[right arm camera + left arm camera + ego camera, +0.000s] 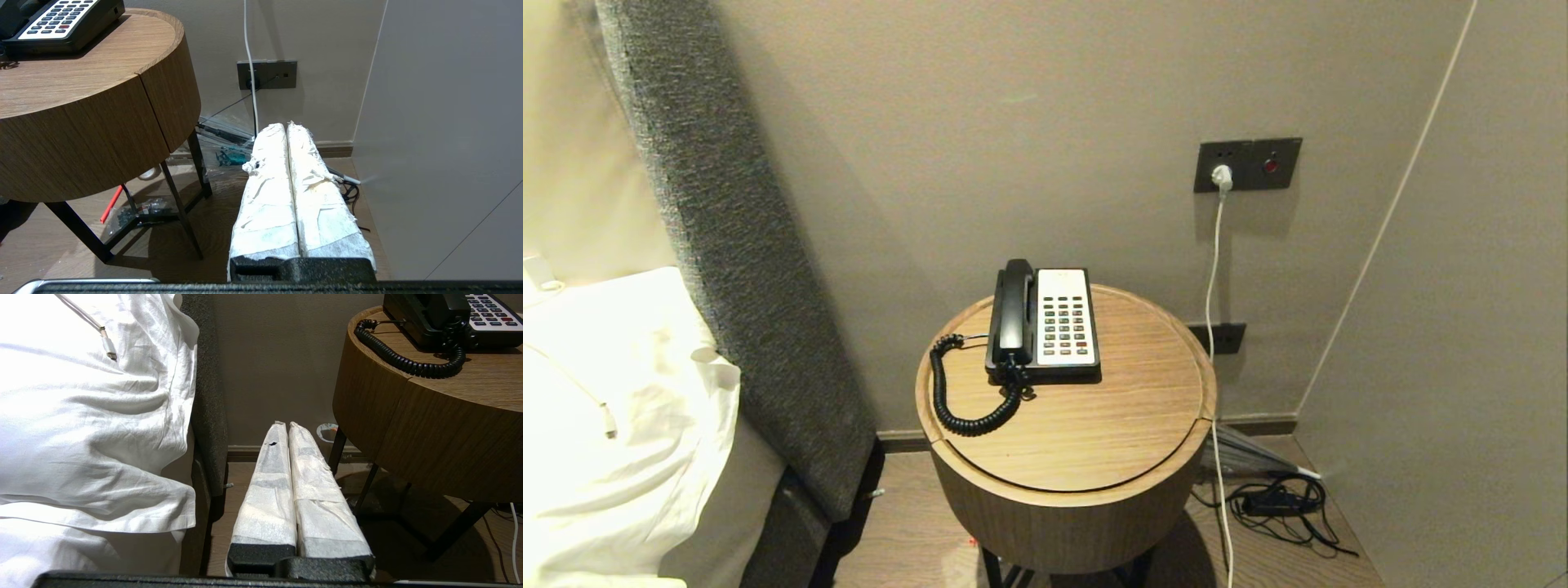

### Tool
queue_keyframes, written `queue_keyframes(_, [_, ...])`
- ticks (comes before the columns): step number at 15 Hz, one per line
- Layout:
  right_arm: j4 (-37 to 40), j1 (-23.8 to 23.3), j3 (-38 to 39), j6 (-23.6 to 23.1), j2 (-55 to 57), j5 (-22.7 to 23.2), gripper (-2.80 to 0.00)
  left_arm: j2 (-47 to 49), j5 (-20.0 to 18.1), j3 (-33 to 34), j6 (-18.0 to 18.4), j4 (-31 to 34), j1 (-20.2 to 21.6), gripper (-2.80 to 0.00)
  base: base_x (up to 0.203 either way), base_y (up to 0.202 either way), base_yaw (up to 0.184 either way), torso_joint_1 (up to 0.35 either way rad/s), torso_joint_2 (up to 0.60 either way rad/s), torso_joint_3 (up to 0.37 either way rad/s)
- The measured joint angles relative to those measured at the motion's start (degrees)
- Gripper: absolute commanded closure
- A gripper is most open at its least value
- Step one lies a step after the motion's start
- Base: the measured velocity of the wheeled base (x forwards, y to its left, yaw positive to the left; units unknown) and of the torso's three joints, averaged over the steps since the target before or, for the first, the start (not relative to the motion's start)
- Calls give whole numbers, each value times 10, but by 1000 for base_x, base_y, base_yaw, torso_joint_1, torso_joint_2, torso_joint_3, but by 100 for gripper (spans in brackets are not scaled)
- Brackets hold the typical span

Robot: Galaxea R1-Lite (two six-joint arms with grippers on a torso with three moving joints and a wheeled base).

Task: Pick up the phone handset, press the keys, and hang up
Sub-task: Pick up the desk phone handset

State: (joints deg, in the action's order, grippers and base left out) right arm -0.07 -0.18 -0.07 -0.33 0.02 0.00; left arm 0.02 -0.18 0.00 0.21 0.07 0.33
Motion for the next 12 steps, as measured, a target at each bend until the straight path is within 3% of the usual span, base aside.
queue_keyframes(12, [0,0,0,0,0,0,0,0,0,0,2,0,0,0,0,0,0,0,0,0])
